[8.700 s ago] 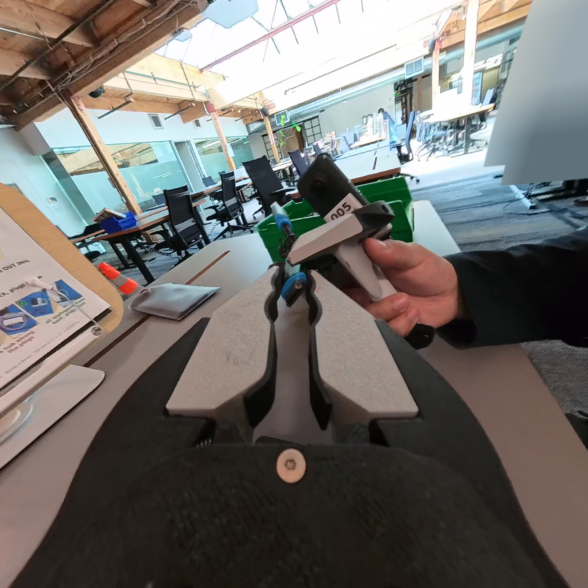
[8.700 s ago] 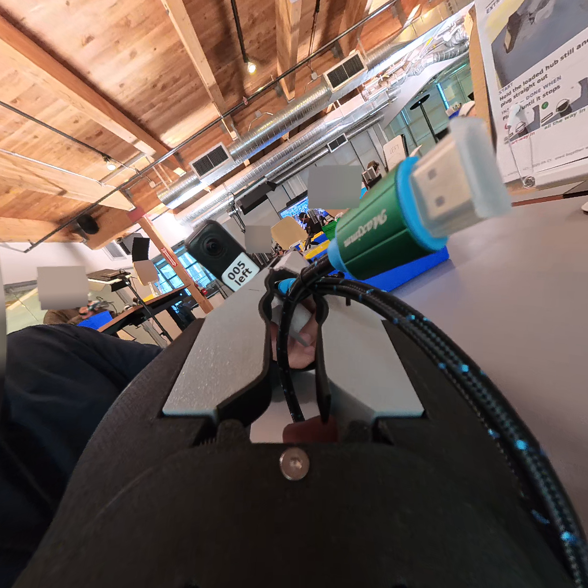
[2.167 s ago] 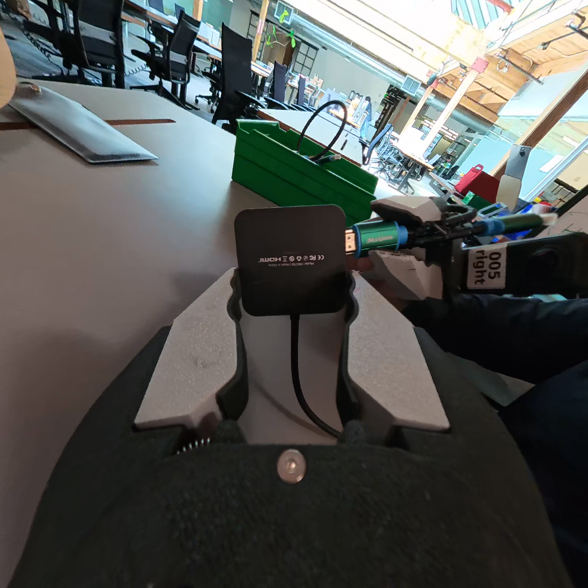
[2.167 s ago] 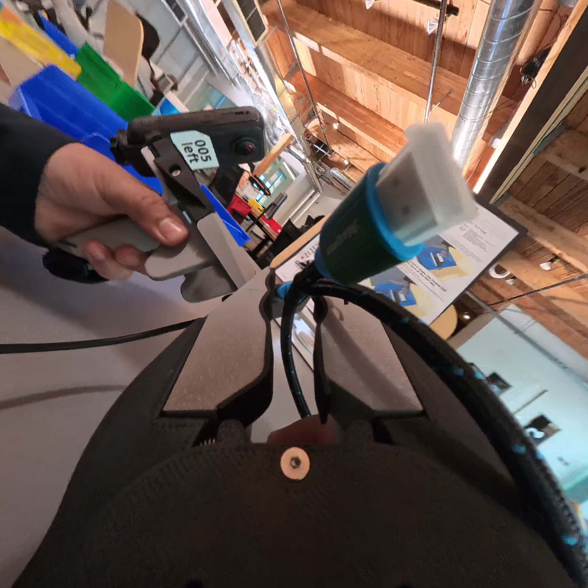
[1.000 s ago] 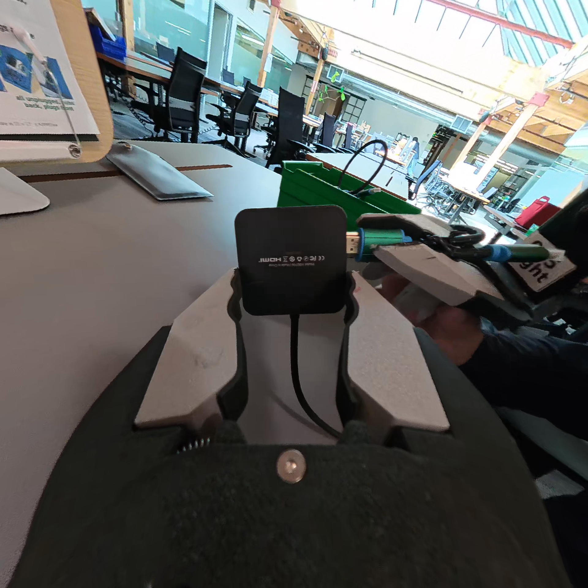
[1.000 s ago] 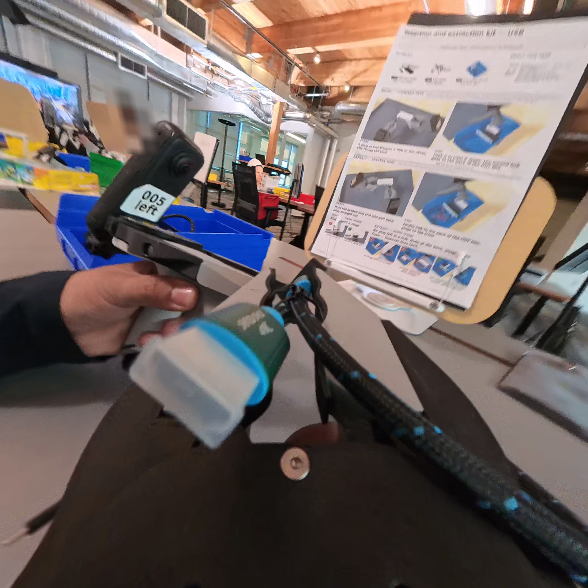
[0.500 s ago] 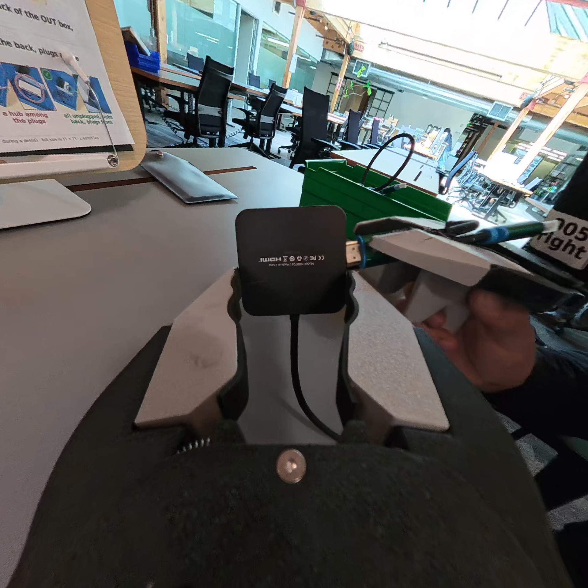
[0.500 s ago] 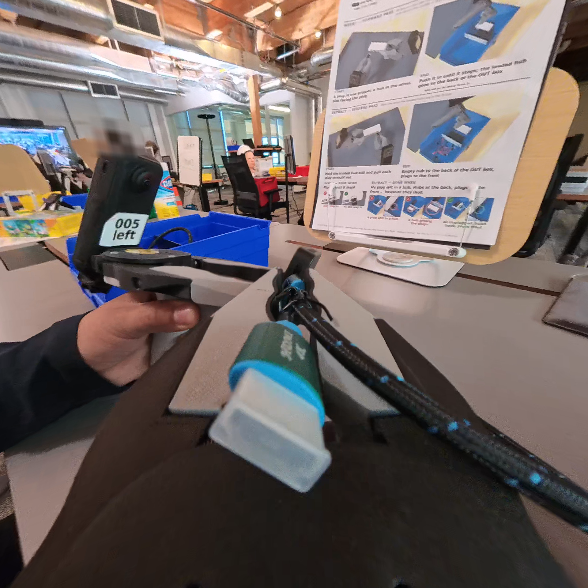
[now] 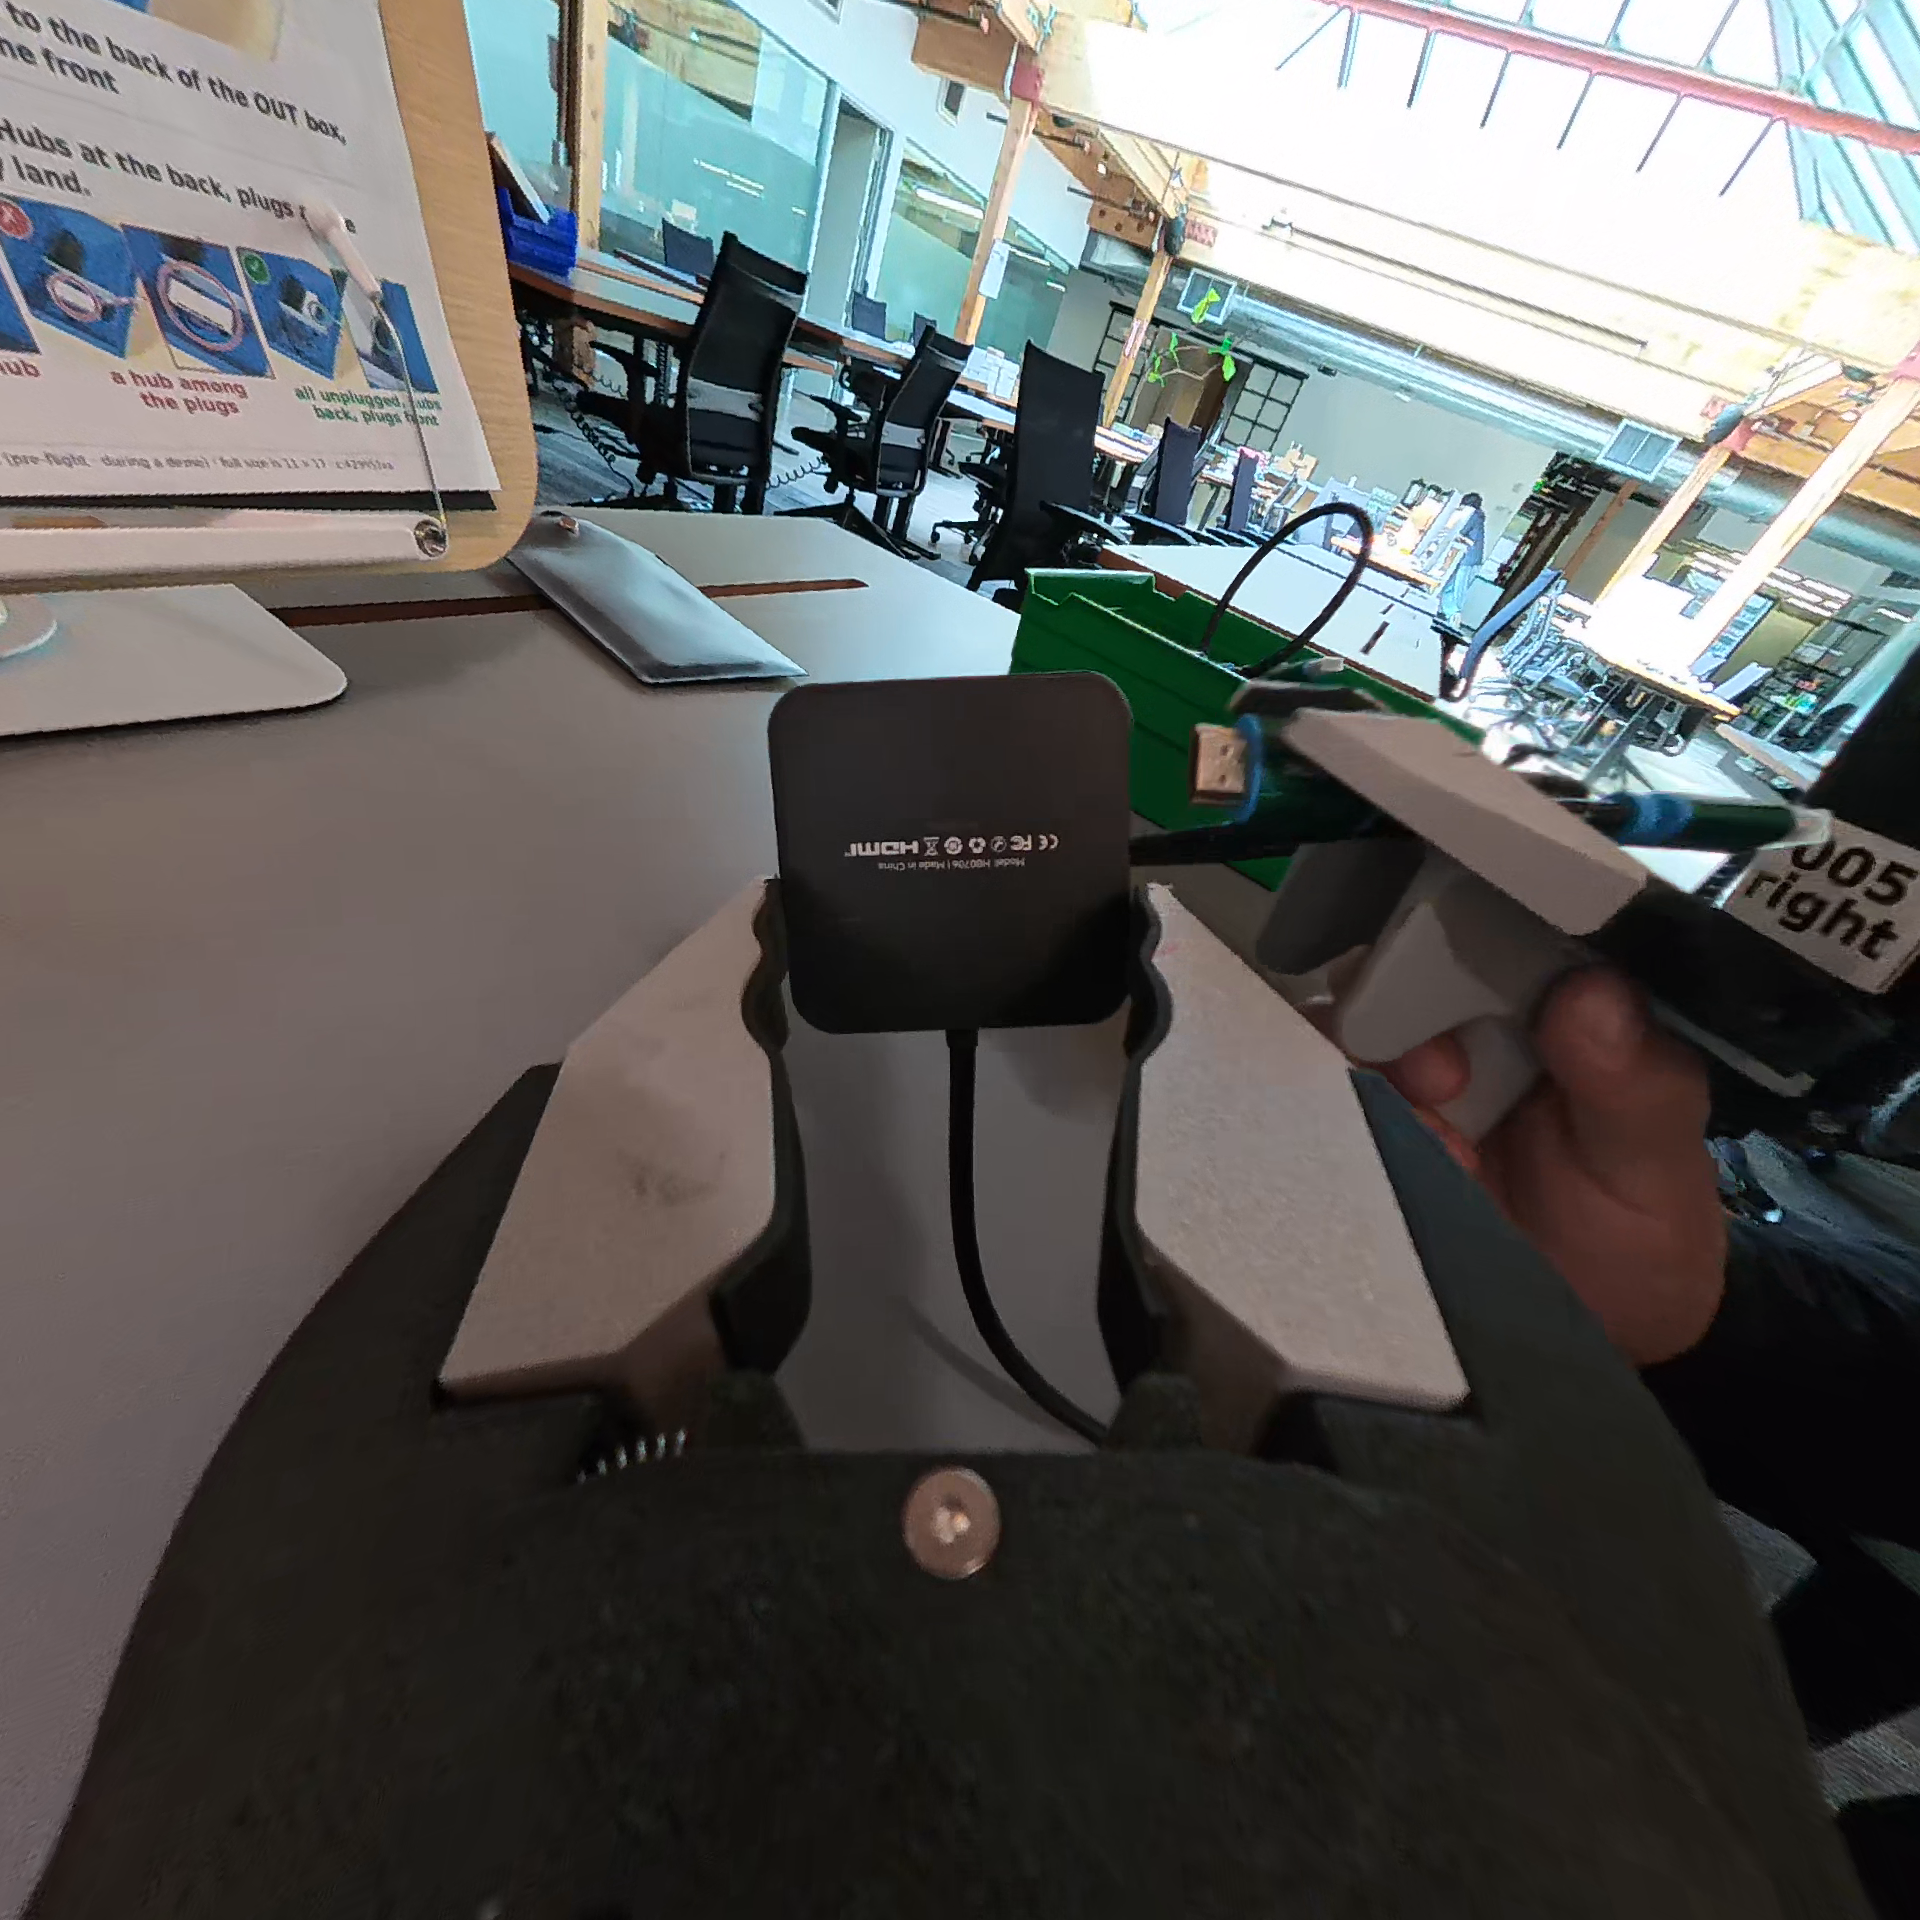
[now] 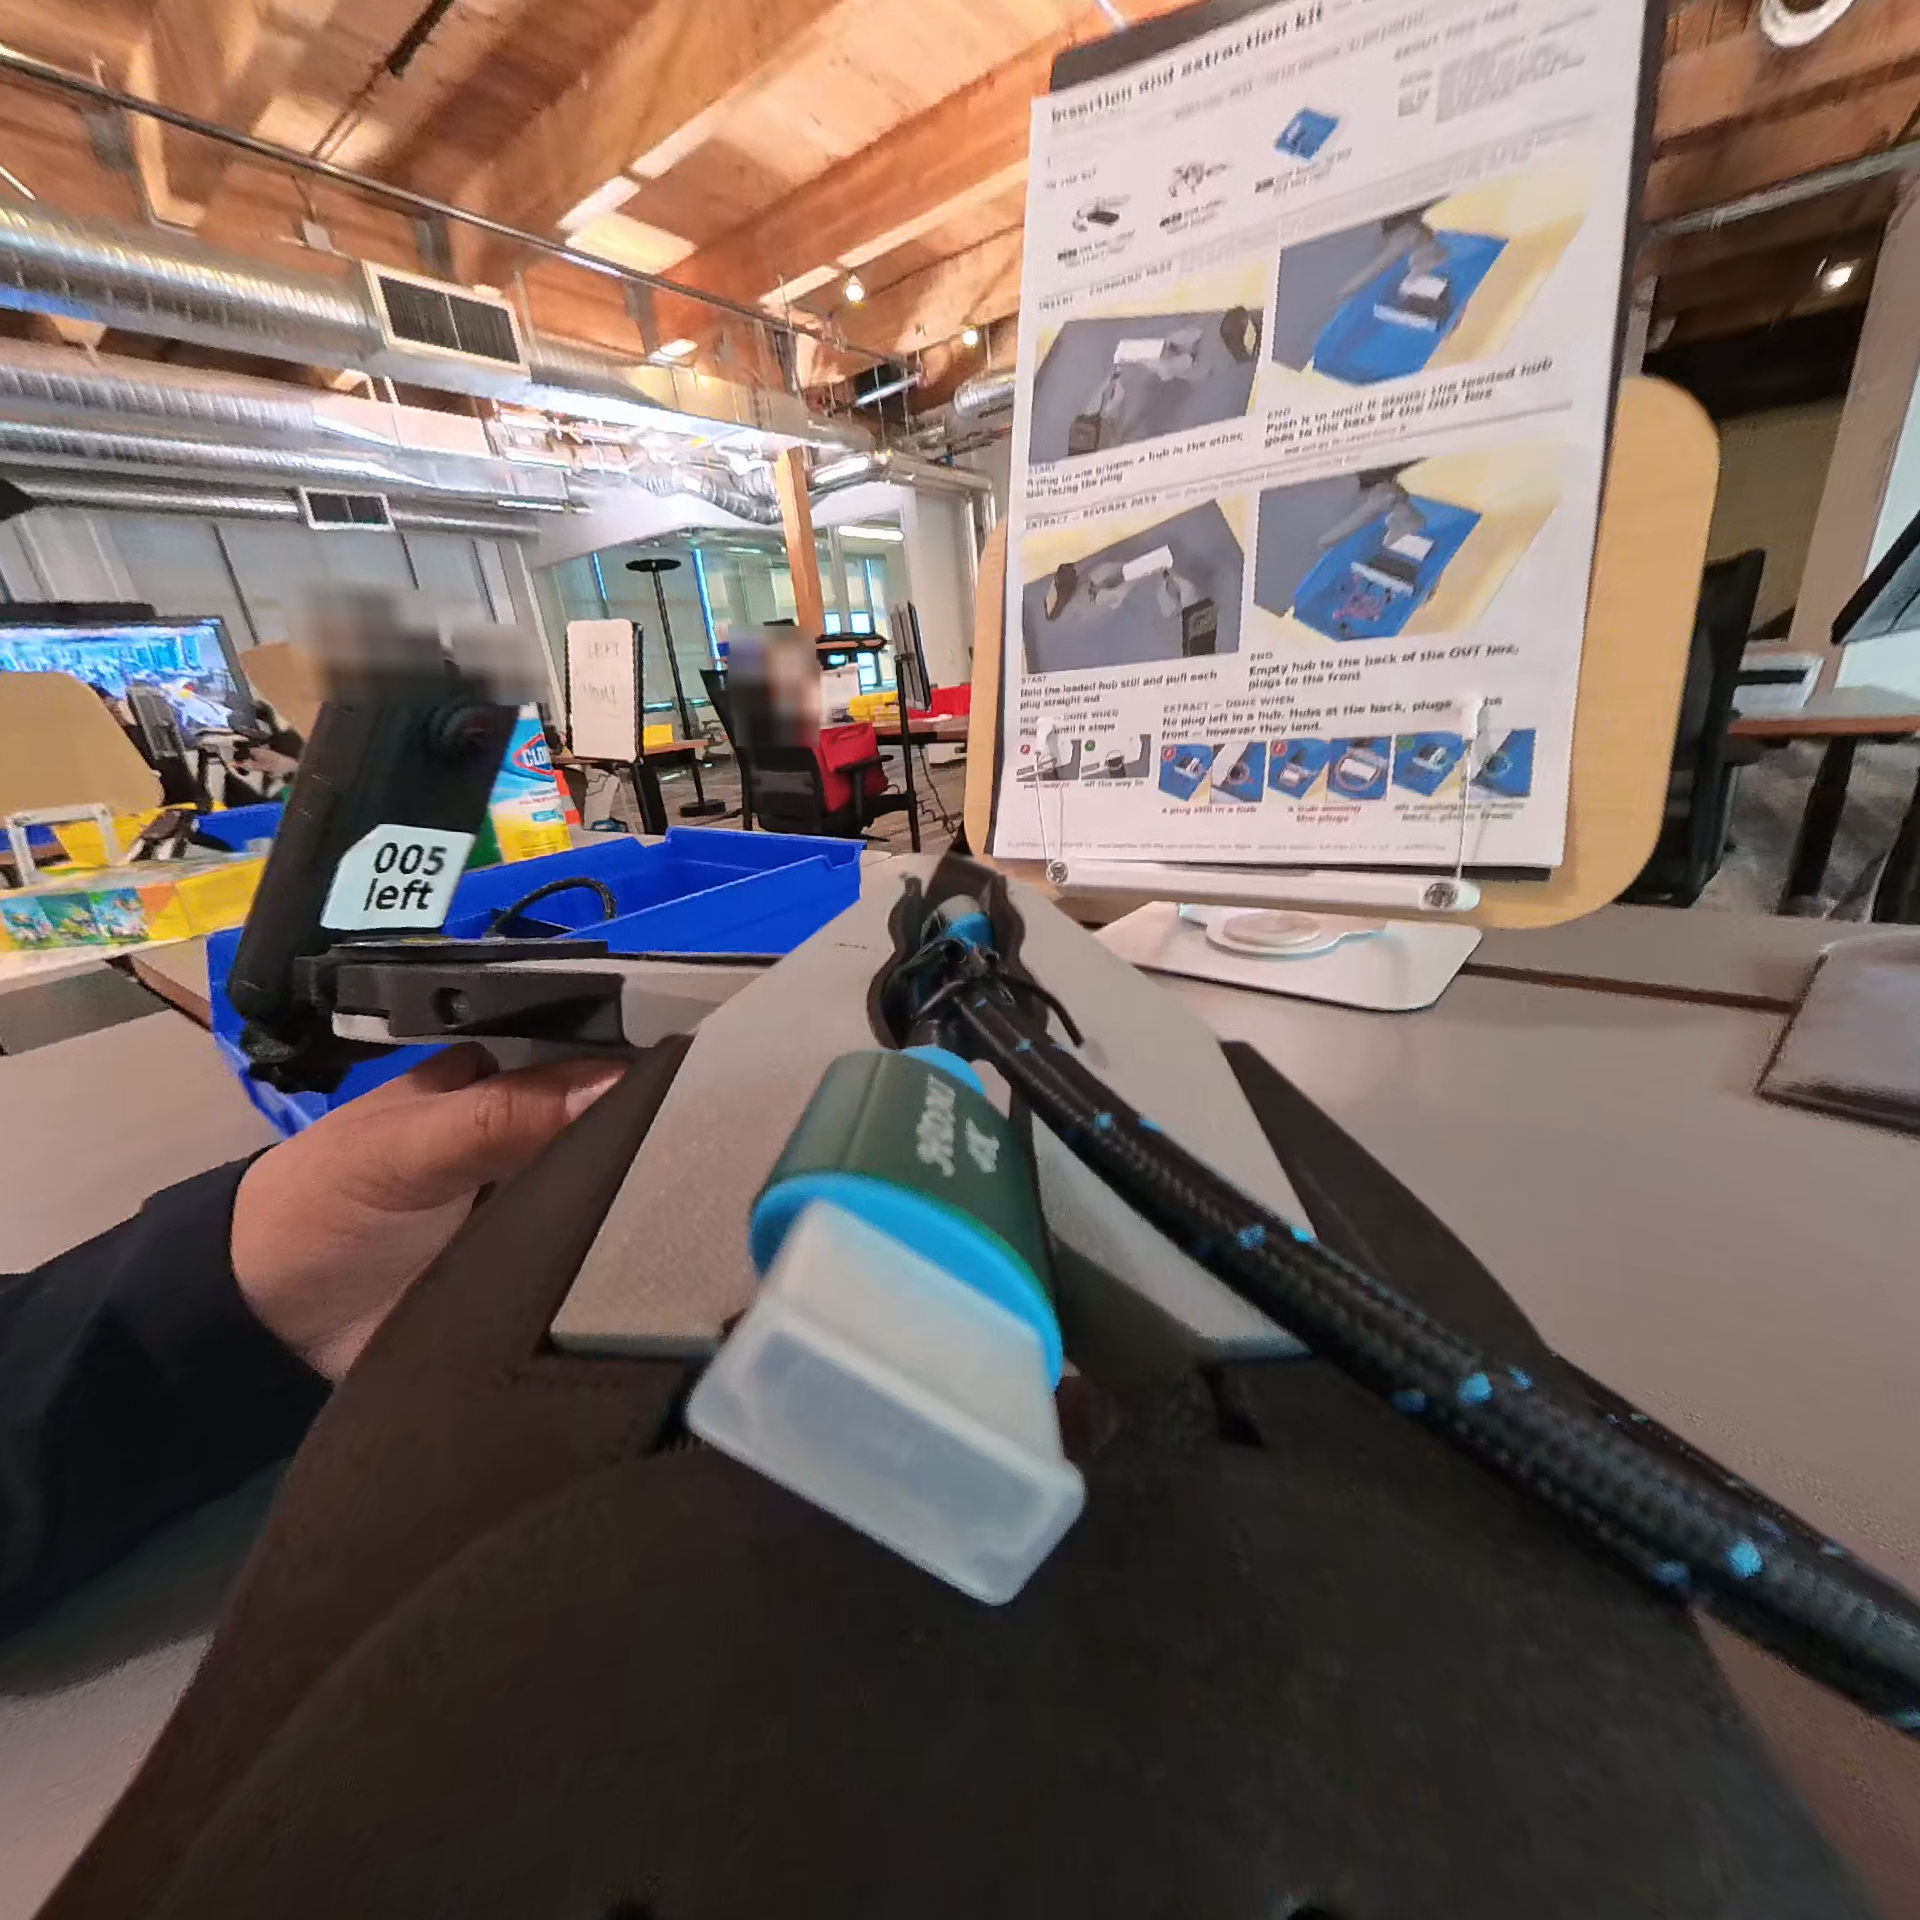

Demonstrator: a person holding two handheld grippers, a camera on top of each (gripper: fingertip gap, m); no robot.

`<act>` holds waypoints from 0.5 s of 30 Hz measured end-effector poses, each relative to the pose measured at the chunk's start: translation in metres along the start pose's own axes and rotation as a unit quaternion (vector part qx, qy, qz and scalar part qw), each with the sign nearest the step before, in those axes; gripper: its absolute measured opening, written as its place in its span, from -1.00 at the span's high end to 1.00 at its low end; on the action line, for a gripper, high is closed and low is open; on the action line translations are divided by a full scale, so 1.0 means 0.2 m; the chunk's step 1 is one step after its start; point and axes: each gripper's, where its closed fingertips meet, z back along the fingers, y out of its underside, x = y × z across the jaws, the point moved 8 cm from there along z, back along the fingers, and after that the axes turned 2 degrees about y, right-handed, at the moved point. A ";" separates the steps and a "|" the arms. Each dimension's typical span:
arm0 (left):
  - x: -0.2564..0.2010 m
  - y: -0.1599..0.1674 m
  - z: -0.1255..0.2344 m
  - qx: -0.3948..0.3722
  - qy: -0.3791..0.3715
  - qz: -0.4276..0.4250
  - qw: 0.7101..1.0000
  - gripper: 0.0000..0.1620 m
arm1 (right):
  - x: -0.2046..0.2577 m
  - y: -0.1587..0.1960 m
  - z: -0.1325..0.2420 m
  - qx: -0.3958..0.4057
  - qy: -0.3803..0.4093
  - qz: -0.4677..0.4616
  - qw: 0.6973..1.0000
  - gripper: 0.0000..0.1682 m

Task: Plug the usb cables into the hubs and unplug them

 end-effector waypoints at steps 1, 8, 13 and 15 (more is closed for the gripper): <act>0.00 0.00 0.00 -0.003 -0.001 -0.002 1.000 0.21 | 0.00 0.01 -0.01 0.006 0.000 -0.008 1.000 0.88; -0.02 -0.01 0.01 0.000 -0.017 -0.031 0.999 0.21 | 0.00 0.04 -0.03 0.008 -0.002 -0.031 0.999 0.88; -0.04 -0.02 0.01 0.001 -0.027 -0.052 0.998 0.21 | 0.02 0.03 -0.04 -0.004 -0.013 -0.020 1.000 0.88; -0.03 -0.02 0.01 0.004 -0.027 -0.050 0.998 0.21 | 0.03 0.03 -0.04 0.000 -0.009 0.004 1.000 0.88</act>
